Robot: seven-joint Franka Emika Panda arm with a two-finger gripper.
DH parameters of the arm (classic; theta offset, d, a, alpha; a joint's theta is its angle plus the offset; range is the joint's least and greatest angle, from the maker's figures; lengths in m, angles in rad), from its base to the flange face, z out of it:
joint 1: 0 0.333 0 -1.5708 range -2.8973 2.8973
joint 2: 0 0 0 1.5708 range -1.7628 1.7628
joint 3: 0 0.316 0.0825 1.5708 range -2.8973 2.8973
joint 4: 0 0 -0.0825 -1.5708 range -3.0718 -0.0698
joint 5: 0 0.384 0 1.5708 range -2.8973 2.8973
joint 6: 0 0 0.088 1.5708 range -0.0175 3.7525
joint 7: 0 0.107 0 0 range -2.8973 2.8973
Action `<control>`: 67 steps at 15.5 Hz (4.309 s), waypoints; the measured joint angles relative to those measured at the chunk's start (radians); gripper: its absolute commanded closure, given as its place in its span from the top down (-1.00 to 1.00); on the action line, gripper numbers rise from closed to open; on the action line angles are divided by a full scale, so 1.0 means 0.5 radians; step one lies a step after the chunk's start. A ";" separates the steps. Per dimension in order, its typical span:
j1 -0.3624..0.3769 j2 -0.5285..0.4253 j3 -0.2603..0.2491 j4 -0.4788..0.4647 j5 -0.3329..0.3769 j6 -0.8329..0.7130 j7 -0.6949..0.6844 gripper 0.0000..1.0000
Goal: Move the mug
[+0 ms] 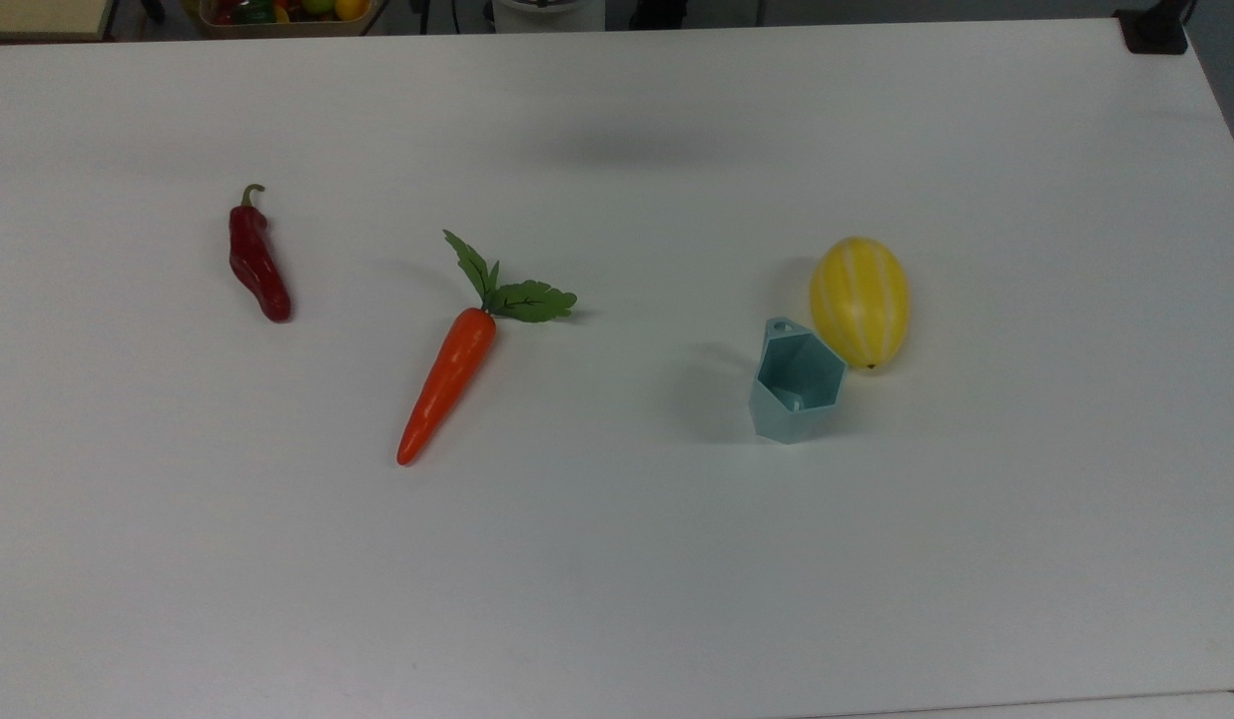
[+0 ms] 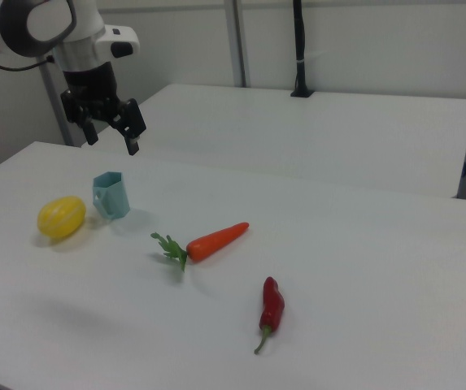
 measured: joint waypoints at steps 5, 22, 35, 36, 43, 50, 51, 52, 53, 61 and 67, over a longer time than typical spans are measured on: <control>0.055 0.001 0.043 -0.023 0.000 -0.057 0.000 1.00; 0.104 0.099 0.300 -0.102 -0.003 -0.053 0.032 1.00; 0.221 0.537 0.317 -0.091 -0.002 0.757 0.208 1.00; 0.234 0.566 0.317 -0.091 -0.002 0.808 0.215 1.00; 0.333 0.743 0.318 -0.089 -0.002 1.143 0.274 0.57; 0.415 0.893 0.319 -0.087 -0.002 1.361 0.274 0.49; 0.423 0.913 0.320 -0.087 -0.002 1.394 0.274 0.47; 0.428 0.931 0.321 -0.087 -0.002 1.421 0.274 0.45; 0.432 0.948 0.325 -0.086 -0.002 1.443 0.274 0.41; 0.439 1.042 0.341 -0.076 -0.095 1.510 0.274 0.32; 0.439 1.111 0.341 -0.075 -0.116 1.579 0.274 0.11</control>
